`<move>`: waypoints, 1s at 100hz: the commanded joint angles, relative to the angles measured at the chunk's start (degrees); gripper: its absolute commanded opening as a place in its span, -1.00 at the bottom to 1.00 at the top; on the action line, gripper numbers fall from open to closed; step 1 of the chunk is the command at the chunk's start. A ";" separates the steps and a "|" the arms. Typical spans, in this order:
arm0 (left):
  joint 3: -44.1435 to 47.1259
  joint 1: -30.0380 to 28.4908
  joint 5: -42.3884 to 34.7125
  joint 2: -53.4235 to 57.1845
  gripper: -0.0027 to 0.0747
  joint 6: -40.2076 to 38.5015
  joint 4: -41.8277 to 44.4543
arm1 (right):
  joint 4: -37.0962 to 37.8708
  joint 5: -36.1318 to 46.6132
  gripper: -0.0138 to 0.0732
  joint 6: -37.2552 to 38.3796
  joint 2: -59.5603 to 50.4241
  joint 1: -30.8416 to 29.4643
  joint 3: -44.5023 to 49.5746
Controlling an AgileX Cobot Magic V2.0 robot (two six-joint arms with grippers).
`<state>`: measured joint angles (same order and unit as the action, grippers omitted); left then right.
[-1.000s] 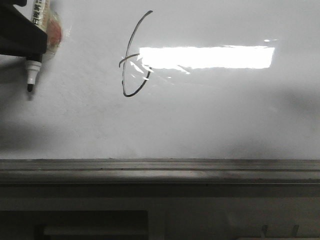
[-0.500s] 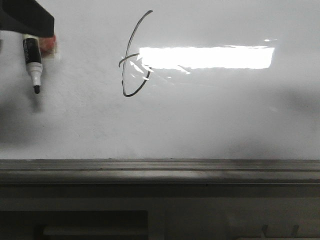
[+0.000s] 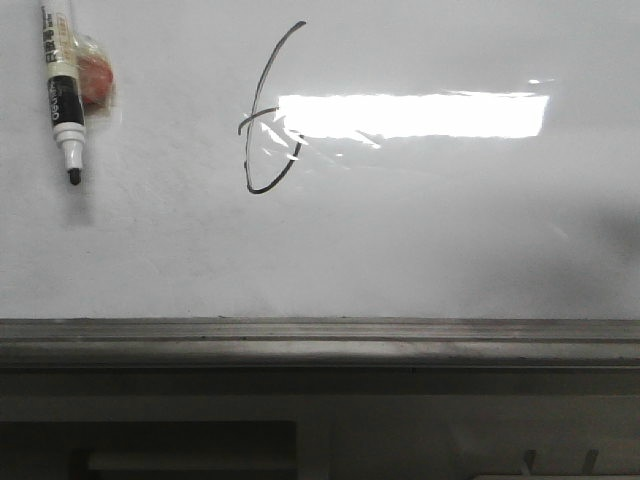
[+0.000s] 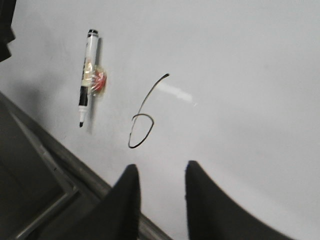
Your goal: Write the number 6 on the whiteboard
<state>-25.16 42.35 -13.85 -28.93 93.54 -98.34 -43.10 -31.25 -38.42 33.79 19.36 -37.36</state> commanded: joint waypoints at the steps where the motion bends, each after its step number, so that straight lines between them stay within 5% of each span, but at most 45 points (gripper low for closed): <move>1: 1.01 -0.02 2.41 3.45 -0.34 1.80 1.14 | -1.43 8.88 -0.77 -1.25 -4.95 -0.33 2.69; 12: 4.90 -0.02 4.56 7.30 -0.99 1.97 2.62 | -1.43 15.38 -0.83 -1.88 -13.39 -0.33 9.76; 42: 13.51 -0.02 7.44 19.09 -0.98 1.97 2.87 | -1.21 23.96 -0.83 -1.88 -27.41 -0.33 26.53; 100: 13.51 -0.02 2.44 23.39 -0.98 1.83 0.28 | -1.32 23.76 -0.83 -1.88 -28.16 -0.33 28.82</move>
<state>-10.14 42.35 -11.99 -4.89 95.37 -98.22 -43.80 -11.05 -39.60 5.11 19.36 -6.93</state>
